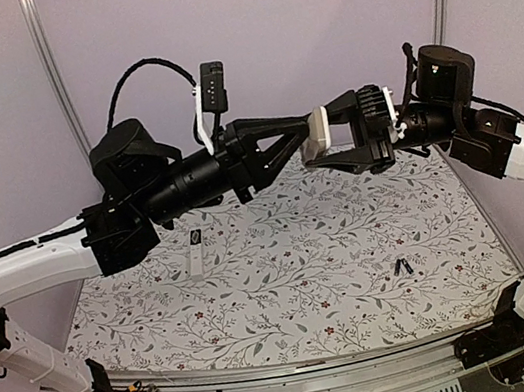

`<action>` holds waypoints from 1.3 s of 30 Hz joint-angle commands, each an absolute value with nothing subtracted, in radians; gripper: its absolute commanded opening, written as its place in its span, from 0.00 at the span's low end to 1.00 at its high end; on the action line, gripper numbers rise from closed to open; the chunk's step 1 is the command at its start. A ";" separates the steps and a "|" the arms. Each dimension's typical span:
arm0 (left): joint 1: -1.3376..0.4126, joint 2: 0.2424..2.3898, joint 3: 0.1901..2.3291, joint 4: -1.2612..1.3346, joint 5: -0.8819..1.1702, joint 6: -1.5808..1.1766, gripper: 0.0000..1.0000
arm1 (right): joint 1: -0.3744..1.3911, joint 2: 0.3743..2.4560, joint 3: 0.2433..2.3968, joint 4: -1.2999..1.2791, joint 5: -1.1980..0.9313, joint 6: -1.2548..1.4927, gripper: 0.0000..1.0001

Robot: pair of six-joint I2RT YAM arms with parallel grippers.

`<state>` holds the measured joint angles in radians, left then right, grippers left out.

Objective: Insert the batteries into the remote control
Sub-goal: Remove the battery cover from the remote control.

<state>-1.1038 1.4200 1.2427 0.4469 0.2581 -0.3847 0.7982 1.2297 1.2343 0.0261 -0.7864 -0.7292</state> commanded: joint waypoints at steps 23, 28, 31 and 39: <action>-1.042 1.376 1.171 0.148 0.098 -0.391 0.27 | 0.802 1.187 1.215 0.012 -0.742 -0.729 0.03; -1.025 1.343 1.135 0.153 0.081 -0.380 0.27 | 0.803 1.184 1.168 -0.023 -0.712 -0.724 0.03; -1.021 1.327 1.093 0.198 0.098 -0.381 0.29 | 0.803 1.178 1.136 -0.036 -0.678 -0.715 0.03; -0.976 1.355 0.861 0.407 0.134 -0.449 0.29 | 0.799 1.192 0.997 -0.067 -0.559 -0.668 0.02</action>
